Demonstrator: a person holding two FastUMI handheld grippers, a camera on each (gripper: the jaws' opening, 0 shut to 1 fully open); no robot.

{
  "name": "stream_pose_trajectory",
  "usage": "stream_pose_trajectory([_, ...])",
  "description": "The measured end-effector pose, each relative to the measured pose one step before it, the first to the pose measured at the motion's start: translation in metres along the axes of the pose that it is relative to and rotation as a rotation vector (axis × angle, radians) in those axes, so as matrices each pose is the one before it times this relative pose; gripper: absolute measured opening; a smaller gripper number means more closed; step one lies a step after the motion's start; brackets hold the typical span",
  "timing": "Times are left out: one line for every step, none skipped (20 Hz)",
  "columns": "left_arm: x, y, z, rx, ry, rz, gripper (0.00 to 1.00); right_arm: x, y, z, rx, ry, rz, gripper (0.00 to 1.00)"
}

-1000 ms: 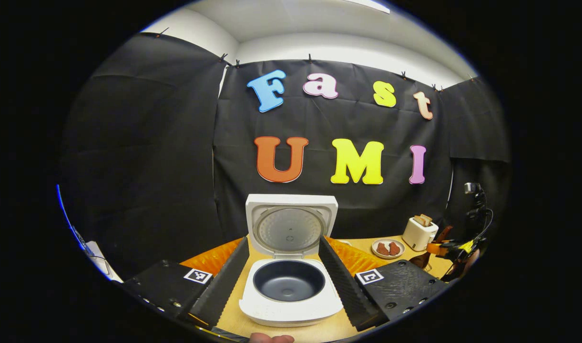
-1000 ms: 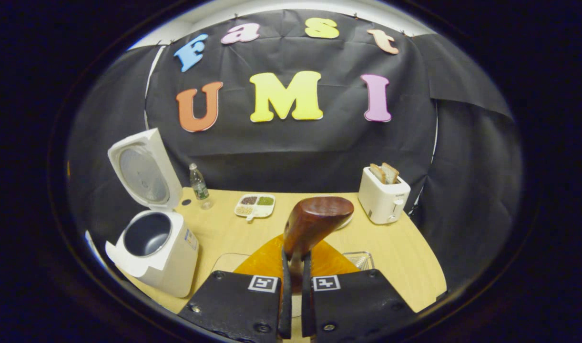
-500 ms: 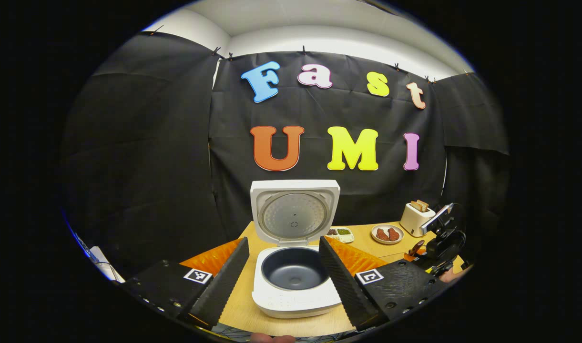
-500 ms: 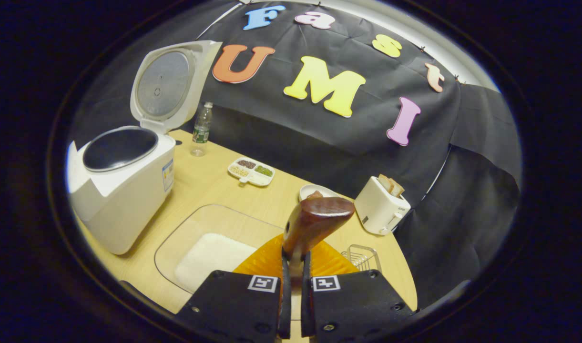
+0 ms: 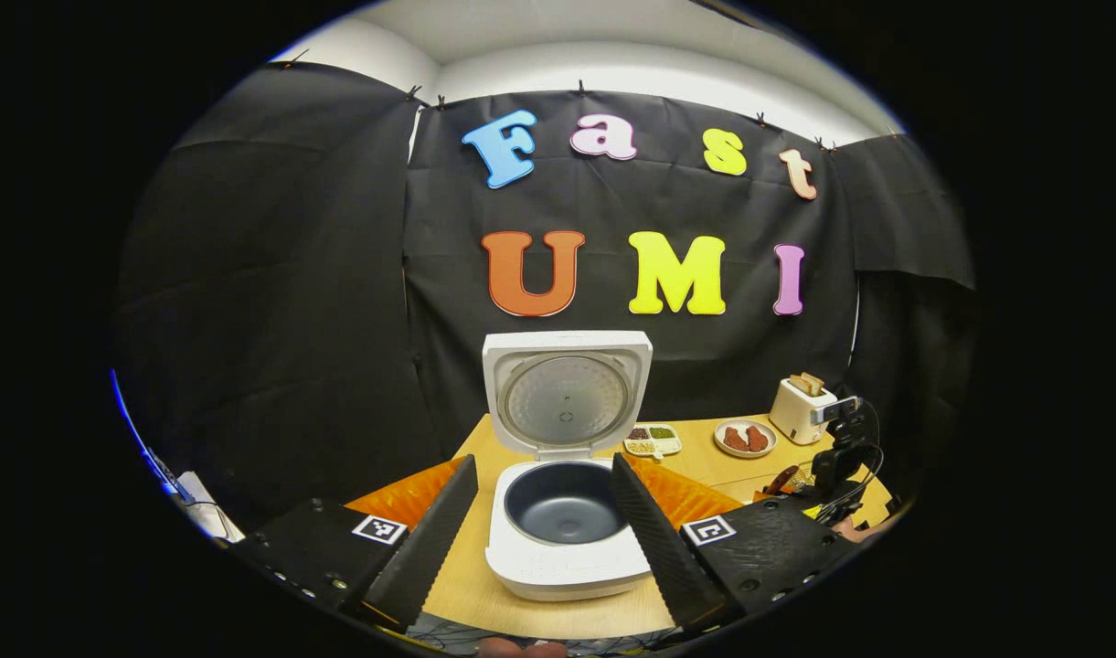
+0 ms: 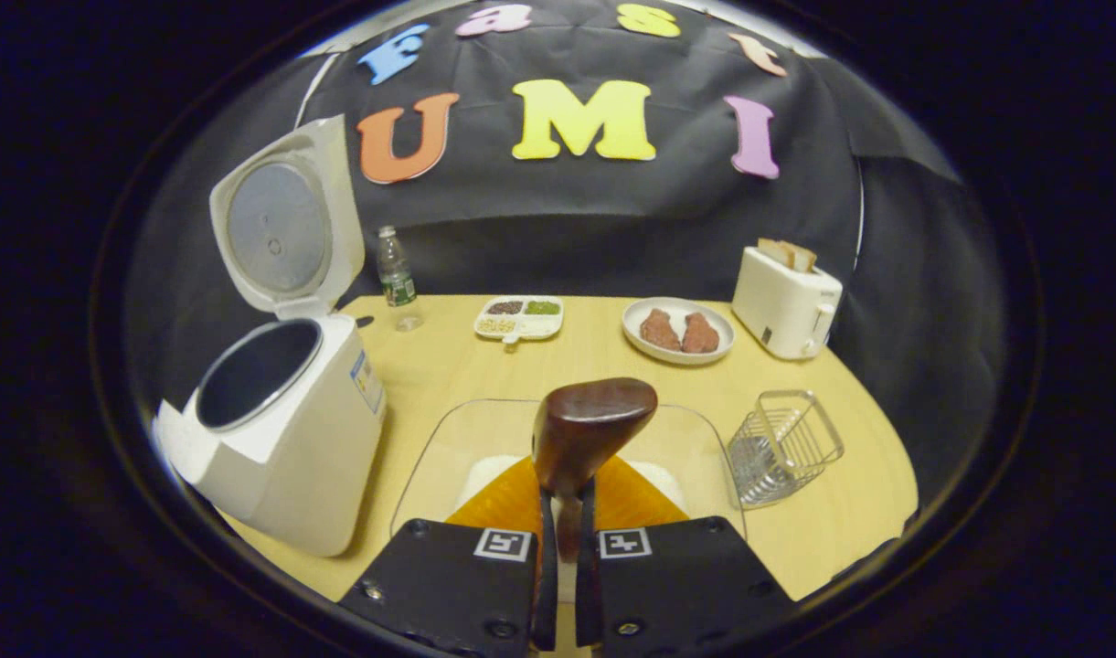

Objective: Close the left gripper, press the button to open the rice cooker; take a wooden spoon from the chopstick holder with the right hand, scoop a spoonful of rice and pour it into the rice cooker, then put the wooden spoon back into the chopstick holder.

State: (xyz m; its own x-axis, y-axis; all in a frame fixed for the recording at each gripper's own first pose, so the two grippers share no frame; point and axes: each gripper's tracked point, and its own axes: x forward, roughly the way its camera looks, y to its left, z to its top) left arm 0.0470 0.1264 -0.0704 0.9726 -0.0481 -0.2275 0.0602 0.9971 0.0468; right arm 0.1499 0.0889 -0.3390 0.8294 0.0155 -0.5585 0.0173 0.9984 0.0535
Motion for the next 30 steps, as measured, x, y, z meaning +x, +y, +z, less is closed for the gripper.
stream_pose_trajectory([0.00074,-0.00189,-0.00015,-0.00617,0.0024,0.00282,0.94,-0.00061,0.00026,0.00088,0.07074,0.01681,0.02169,0.13])
stream_pose_trajectory([0.0012,-0.00274,-0.00043,-0.00533,-0.0012,0.00384,0.94,0.00017,0.00143,0.00025,0.06129,0.013,0.02398,0.14])
stream_pose_trajectory([0.001,-0.0025,0.00114,-0.00649,0.00029,0.00027,0.94,-0.00028,0.00211,0.00017,0.0557,0.01407,0.0256,0.13])
stream_pose_trajectory([0.00017,-0.0047,0.00157,-0.00564,-0.00161,-0.0037,0.94,-0.00021,0.00268,0.00026,0.04855,0.0114,0.02624,0.13])
stream_pose_trajectory([0.00111,-0.00465,0.00024,-0.0013,0.00058,-0.00285,0.94,-0.00023,0.00399,-0.00018,0.04392,0.01222,0.03214,0.13])
stream_pose_trajectory([0.00051,-0.00428,-0.00115,0.00193,0.0017,-0.00375,0.94,0.00135,0.00088,0.00072,0.05303,0.00902,0.02541,0.13])
stream_pose_trajectory([0.00074,-0.00404,-0.00024,0.00695,0.00391,-0.0001,0.94,0.00162,-0.00382,0.00123,0.06462,0.01004,0.01577,0.13])
stream_pose_trajectory([-0.00025,-0.0041,-0.0021,0.00717,0.00289,0.00049,0.94,0.00181,-0.00569,0.00164,0.0726,0.01234,0.01059,0.13])
stream_pose_trajectory([-0.00034,-0.00408,0.00061,0.00533,0.00272,-0.00067,0.94,0.00215,-0.00677,0.00222,0.07333,0.01167,0.01148,0.13])
stream_pose_trajectory([-0.00019,-0.00399,0.00033,0.00214,0.00146,0.00036,0.94,0.00088,-0.00663,0.00247,0.06783,0.01099,0.01443,0.13])
stream_pose_trajectory([0.00016,-0.0045,0.00141,-0.00102,-0.00134,0.00037,0.94,-0.00127,-0.00668,0.0024,0.06206,0.01161,0.01279,0.13])
stream_pose_trajectory([0.0003,-0.00535,0.0006,-0.00497,-0.00126,-0.00353,0.94,-0.00325,-0.00572,0.00536,0.0551,0.00364,0.01293,0.13])
stream_pose_trajectory([0.00141,-0.00632,0.00143,-0.00473,-0.00047,-0.00382,0.94,-0.00343,-0.00254,0.00731,0.04379,0.00005,0.01599,0.13])
stream_pose_trajectory([0.00157,-0.00603,-0.00011,-0.00155,-0.00175,-0.00385,0.94,-0.00627,-0.00292,0.00839,0.03668,-0.00064,0.01745,0.13])
stream_pose_trajectory([0.00169,-0.00555,0.00098,0.00031,-0.00357,-0.00187,0.94,-0.00739,-0.00012,0.0057,0.03177,-0.00007,0.01645,0.13])
stream_pose_trajectory([0.00245,-0.00389,0.00178,-0.00199,-0.00252,-0.0014,0.94,-0.00702,0.001,0.00727,0.02883,-0.0037,0.01571,0.13])
stream_pose_trajectory([0.00062,-0.00486,0.00079,-0.00207,-0.0031,-0.00308,0.94,-0.00632,0.00281,0.00819,0.02177,-0.00859,0.02053,0.13])
stream_pose_trajectory([0.00181,-0.00487,0.00041,0.00026,-0.00209,-0.00157,0.94,-0.00605,0.00308,0.01047,0.01873,-0.00982,0.022,0.13])
stream_pose_trajectory([0.0021,-0.00443,-0.00059,0.00152,-0.00288,-0.0011,0.94,-0.0062,0.00382,0.0093,0.02163,-0.00546,0.01924,0.13])
stream_pose_trajectory([0.00117,-0.005,-0.00221,0.0016,0.00071,-0.0007,0.94,-0.00662,0.00444,0.00701,0.02347,-0.0083,0.01716,0.13])
stream_pose_trajectory([0.00016,-0.00259,-0.00044,0.00326,-0.00001,0.00207,0.94,-0.00695,0.0058,0.00934,0.02637,-0.01411,0.01711,0.13])
stream_pose_trajectory([-0.0001,-0.0015,0.0009,0.0062,-0.00364,0.0034,0.95,-0.0053,0.0071,0.00614,0.01325,-0.00817,0.01808,0.13])
stream_pose_trajectory([0.00046,-0.00254,-0.00079,0.00527,-0.00407,0.00131,0.95,-0.00533,0.00808,0.00558,0.00693,-0.00593,0.01587,0.13])
stream_pose_trajectory([-0.00061,-0.00214,-0.00018,0.00127,-0.00373,-0.00208,0.95,-0.00475,0.01096,0.00507,0.00541,-0.00471,0.01451,0.13])
stream_pose_trajectory([-0.00044,-0.00201,0.00162,-0.00303,-0.00686,-0.00273,0.95,-0.00464,0.01173,0.00396,-0.00137,-0.00169,0.01374,0.13])
stream_pose_trajectory([-0.0013,-0.00011,0.00054,-0.00378,-0.00725,0.00073,0.94,-0.00164,0.01317,0.00115,-0.00398,0.00197,0.01583,0.13])
stream_pose_trajectory([-0.00157,0.00136,0.00054,-0.00259,-0.00701,0.00337,0.94,-0.00088,0.01443,-0.0006,-0.00529,0.00336,0.02009,0.13])
stream_pose_trajectory([-0.00199,0.00226,0.00048,-0.00087,-0.00691,0.00469,0.94,0.00077,0.01613,-0.00242,-0.00819,0.00964,0.02384,0.13])
stream_pose_trajectory([-0.00244,0.00351,-0.0003,-0.00019,-0.00491,0.006,0.94,0.00312,0.01762,-0.00535,-0.0085,0.01237,0.02613,0.13])
stream_pose_trajectory([-0.0034,0.00488,-0.0005,0.00335,-0.00576,0.00808,0.95,0.00467,0.01633,-0.00799,-0.01263,0.01754,0.0253,0.13])
